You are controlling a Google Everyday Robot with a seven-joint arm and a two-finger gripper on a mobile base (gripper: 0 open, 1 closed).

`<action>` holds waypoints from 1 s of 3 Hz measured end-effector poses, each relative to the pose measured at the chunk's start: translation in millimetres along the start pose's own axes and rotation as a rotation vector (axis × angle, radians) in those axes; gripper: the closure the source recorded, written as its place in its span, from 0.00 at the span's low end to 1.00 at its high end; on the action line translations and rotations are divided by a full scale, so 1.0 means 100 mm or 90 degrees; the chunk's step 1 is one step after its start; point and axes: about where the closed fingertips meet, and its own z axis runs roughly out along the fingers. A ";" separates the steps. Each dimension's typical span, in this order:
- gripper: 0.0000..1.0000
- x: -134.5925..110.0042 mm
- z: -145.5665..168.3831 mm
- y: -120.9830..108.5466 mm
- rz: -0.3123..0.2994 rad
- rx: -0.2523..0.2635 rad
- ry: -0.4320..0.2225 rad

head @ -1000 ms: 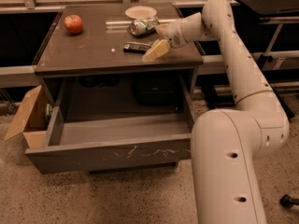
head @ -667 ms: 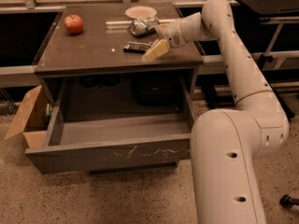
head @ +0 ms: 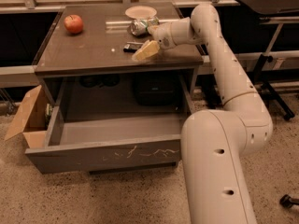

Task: Place rxbar chocolate into top drawer

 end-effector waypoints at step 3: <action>0.50 0.09 0.20 -0.02 0.064 -0.001 -0.011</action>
Offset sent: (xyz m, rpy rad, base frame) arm 0.0106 0.0092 -0.0086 0.0402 0.0727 -0.0466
